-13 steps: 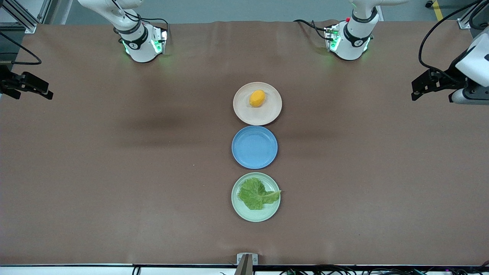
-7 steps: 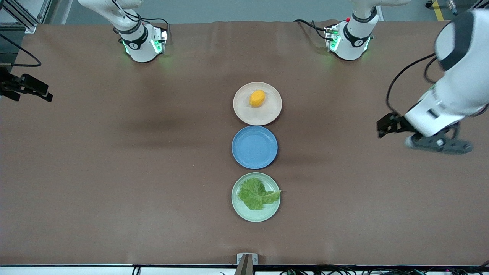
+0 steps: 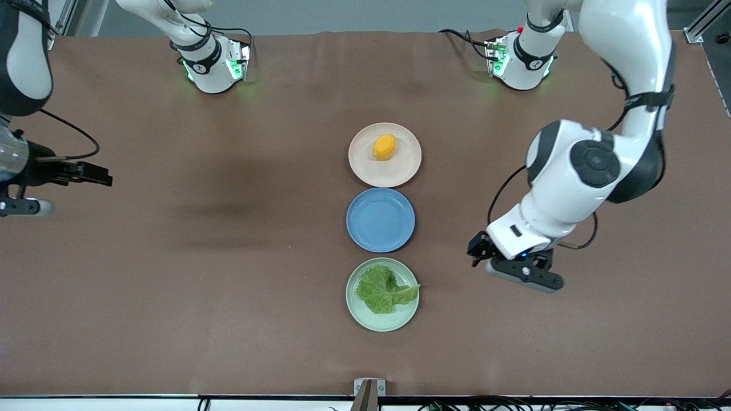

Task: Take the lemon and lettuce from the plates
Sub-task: 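Lower the left gripper onto the lettuce while the right gripper reaches the lemon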

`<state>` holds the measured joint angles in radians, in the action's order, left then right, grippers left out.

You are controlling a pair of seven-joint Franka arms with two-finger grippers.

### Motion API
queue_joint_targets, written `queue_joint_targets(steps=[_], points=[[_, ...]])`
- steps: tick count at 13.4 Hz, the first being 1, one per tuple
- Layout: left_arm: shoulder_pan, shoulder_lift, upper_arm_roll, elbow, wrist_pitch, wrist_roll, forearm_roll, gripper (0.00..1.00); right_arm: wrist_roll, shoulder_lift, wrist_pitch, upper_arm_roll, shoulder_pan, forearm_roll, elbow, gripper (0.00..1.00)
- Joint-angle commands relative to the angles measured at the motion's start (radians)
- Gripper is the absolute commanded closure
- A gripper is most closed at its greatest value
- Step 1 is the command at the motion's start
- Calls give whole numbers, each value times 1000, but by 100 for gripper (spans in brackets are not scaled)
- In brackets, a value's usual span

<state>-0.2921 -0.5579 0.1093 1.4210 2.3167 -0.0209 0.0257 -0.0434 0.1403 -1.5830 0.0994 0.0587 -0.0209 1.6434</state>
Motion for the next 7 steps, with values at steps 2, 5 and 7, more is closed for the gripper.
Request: queue_joint_targets(steps=[2, 5, 7], points=[[-73, -169, 1, -66, 256, 22, -21, 1, -387, -94, -89, -4, 223, -86, 174, 0], [-94, -304, 35, -68, 496, 33, -21, 3, -721, -139, -308, -4, 467, -103, 349, 0], [-116, -362, 27, -71, 599, 117, -18, 6, -957, -107, -463, -3, 638, -105, 391, 0]])
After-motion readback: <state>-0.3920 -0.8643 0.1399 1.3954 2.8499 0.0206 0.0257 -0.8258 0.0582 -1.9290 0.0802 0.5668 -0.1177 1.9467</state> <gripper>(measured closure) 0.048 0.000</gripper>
